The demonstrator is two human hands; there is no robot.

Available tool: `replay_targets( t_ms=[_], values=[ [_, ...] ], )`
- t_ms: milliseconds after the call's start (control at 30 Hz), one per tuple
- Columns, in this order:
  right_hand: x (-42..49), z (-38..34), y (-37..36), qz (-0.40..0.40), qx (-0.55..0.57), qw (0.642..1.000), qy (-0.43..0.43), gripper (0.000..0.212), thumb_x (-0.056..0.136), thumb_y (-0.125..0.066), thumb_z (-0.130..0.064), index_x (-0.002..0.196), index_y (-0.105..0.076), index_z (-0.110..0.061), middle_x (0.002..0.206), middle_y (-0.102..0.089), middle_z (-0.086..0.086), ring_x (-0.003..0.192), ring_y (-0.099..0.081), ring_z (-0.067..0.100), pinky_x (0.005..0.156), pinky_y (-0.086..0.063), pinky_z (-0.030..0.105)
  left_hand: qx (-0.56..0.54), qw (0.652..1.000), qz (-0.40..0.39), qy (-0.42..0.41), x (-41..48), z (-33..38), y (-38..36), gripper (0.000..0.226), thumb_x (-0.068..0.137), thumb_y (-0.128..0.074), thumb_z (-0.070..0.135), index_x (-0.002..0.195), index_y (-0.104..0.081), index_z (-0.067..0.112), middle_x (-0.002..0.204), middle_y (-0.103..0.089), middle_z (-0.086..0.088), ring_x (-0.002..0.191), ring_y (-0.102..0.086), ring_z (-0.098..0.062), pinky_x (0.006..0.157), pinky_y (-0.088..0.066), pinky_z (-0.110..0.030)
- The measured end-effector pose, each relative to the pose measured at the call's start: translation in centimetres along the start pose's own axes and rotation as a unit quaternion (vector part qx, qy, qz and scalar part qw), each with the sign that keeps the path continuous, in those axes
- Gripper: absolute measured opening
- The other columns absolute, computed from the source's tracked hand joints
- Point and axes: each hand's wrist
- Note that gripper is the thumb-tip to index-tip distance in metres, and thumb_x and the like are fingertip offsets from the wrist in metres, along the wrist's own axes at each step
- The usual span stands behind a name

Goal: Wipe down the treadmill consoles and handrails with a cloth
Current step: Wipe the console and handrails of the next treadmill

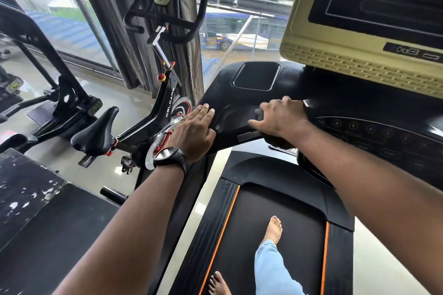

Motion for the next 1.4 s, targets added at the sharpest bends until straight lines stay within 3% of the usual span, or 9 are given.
replay_targets(
  t_ms=[133, 367, 567, 733, 833, 967, 1133, 1267, 1400],
  values=[
    [-1.6, 0.4, -0.5, 0.057, -0.009, 0.995, 0.08, 0.086, 0.072, -0.035, -0.093, 0.124, -0.045, -0.025, 0.117, -0.062, 0.002, 0.105, -0.057, 0.033, 0.081, -0.046, 0.047, 0.001, 1.0, -0.001, 0.002, 0.2, -0.1, -0.1, 0.069, 0.089, -0.032, 0.033, 0.153, -0.037, 0.011, 0.161, -0.032, -0.011, 0.151, -0.025, -0.02, 0.125, -0.018, -0.034],
    [-2.5, -4.0, -2.5, 0.183, 0.007, 0.978, 0.097, 0.05, 0.091, -0.043, -0.061, 0.107, -0.065, -0.018, 0.099, -0.068, 0.008, 0.092, -0.06, 0.036, 0.075, -0.046, 0.046, 0.007, 1.0, -0.01, 0.011, 0.1, 0.3, 0.0, 0.07, 0.088, -0.03, 0.034, 0.153, -0.036, 0.01, 0.162, -0.03, -0.011, 0.152, -0.023, -0.021, 0.124, -0.02, -0.039],
    [-3.7, -6.4, -2.9, 0.163, -0.004, 0.986, 0.043, 0.038, 0.091, -0.047, -0.049, 0.096, -0.066, -0.016, 0.096, -0.068, 0.007, 0.097, -0.058, 0.035, 0.086, -0.038, 0.05, -0.004, 1.0, -0.01, 0.015, -0.2, 0.3, 0.0, 0.068, 0.09, -0.029, 0.031, 0.154, -0.035, 0.01, 0.162, -0.029, -0.01, 0.152, -0.022, -0.02, 0.125, -0.016, -0.036],
    [-0.8, -8.8, -0.4, 0.01, 0.012, 1.0, 0.001, 0.043, 0.094, -0.042, -0.048, 0.107, -0.07, -0.018, 0.107, -0.07, 0.008, 0.104, -0.058, 0.033, 0.09, -0.041, 0.048, -0.002, 1.0, -0.008, 0.017, -0.3, 0.3, -0.1, 0.063, 0.094, -0.033, 0.027, 0.155, -0.033, 0.01, 0.163, -0.027, -0.01, 0.152, -0.02, -0.02, 0.125, -0.013, -0.033],
    [-2.8, -10.8, -2.4, 0.057, 0.026, 0.998, -0.005, 0.032, 0.086, -0.054, -0.04, 0.085, -0.069, -0.012, 0.087, -0.067, 0.012, 0.089, -0.058, 0.035, 0.088, -0.041, 0.052, -0.005, 1.0, -0.007, 0.024, -0.2, 0.3, -0.1, 0.067, 0.09, -0.03, 0.029, 0.154, -0.035, 0.012, 0.163, -0.028, -0.008, 0.152, -0.021, -0.018, 0.125, -0.014, -0.033],
    [-1.6, -10.8, -1.8, 0.061, 0.039, 0.997, 0.018, 0.038, 0.082, -0.043, -0.041, 0.077, -0.069, -0.014, 0.078, -0.069, 0.01, 0.078, -0.061, 0.033, 0.079, -0.044, 0.046, -0.012, 1.0, 0.001, 0.024, 0.0, 0.1, -0.2, 0.066, 0.088, -0.034, 0.027, 0.152, -0.039, 0.011, 0.161, -0.032, -0.009, 0.151, -0.025, -0.019, 0.124, -0.018, -0.035],
    [-1.8, -8.5, -2.1, 0.074, 0.011, 0.993, 0.09, 0.04, 0.088, -0.049, -0.053, 0.088, -0.071, -0.019, 0.088, -0.072, 0.006, 0.085, -0.062, 0.031, 0.078, -0.043, 0.044, -0.012, 1.0, 0.011, 0.021, -0.1, 0.0, -0.3, 0.063, 0.091, -0.038, 0.026, 0.152, -0.041, 0.012, 0.161, -0.033, -0.008, 0.15, -0.027, -0.019, 0.124, -0.021, -0.035],
    [0.3, -6.8, 0.1, -0.043, 0.033, 0.997, 0.049, 0.054, 0.096, -0.033, -0.058, 0.123, -0.064, -0.023, 0.124, -0.066, 0.007, 0.117, -0.055, 0.032, 0.094, -0.038, 0.048, -0.004, 1.0, 0.014, 0.021, -0.1, -0.1, -0.6, 0.064, 0.091, -0.034, 0.03, 0.152, -0.04, 0.012, 0.161, -0.033, -0.008, 0.151, -0.026, -0.019, 0.124, -0.022, -0.037],
    [-1.9, -5.8, -1.4, 0.054, 0.015, 0.998, 0.04, 0.046, 0.092, -0.041, -0.057, 0.1, -0.069, -0.021, 0.102, -0.07, 0.005, 0.099, -0.058, 0.032, 0.082, -0.04, 0.044, -0.001, 1.0, 0.012, 0.021, -0.2, 0.1, -0.5, 0.064, 0.092, -0.033, 0.03, 0.153, -0.038, 0.013, 0.162, -0.031, -0.007, 0.151, -0.024, -0.018, 0.124, -0.021, -0.037]
  ],
)
Point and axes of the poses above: each hand's wrist, its own x-axis towards the middle knuckle, its own y-axis out of the back of the hand, z = x × y
